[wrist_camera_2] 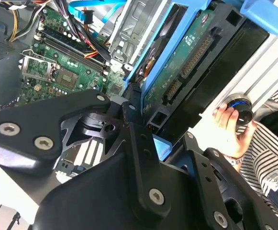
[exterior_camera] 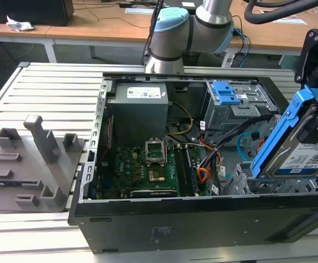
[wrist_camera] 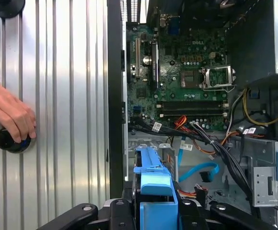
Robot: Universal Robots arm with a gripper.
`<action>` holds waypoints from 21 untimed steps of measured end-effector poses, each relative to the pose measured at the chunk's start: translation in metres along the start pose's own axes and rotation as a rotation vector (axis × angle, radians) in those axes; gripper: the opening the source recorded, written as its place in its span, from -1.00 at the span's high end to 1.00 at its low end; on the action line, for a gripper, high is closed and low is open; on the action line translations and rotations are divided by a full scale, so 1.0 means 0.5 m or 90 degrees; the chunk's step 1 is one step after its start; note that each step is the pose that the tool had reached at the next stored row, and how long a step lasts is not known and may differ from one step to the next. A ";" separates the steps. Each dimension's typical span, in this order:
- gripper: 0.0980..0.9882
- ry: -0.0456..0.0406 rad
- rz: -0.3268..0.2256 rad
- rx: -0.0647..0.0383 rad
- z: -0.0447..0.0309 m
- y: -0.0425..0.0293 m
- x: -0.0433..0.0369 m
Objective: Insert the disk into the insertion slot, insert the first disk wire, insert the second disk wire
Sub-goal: 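Insert the disk into the insertion slot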
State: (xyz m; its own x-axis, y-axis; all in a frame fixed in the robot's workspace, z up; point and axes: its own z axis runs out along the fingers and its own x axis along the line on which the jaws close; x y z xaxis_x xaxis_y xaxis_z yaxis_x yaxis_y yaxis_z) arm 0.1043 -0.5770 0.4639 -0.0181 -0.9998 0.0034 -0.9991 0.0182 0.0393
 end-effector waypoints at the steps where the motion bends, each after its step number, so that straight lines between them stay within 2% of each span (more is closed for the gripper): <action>1: 0.40 0.0000 0.000 0.000 0.004 0.000 0.000; 9: 0.40 -0.0001 0.000 0.000 0.029 -0.001 -0.003; 14: 0.40 0.0000 0.000 0.000 0.031 -0.003 -0.038; 18: 0.40 0.0002 -0.001 0.000 0.036 -0.011 -0.062; 21: 0.40 0.0006 -0.001 0.000 0.044 -0.016 -0.067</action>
State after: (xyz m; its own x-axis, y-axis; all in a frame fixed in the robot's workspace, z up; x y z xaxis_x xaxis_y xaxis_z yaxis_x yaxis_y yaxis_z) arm 0.1121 -0.5439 0.4412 -0.0163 -0.9999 0.0042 -0.9991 0.0164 0.0393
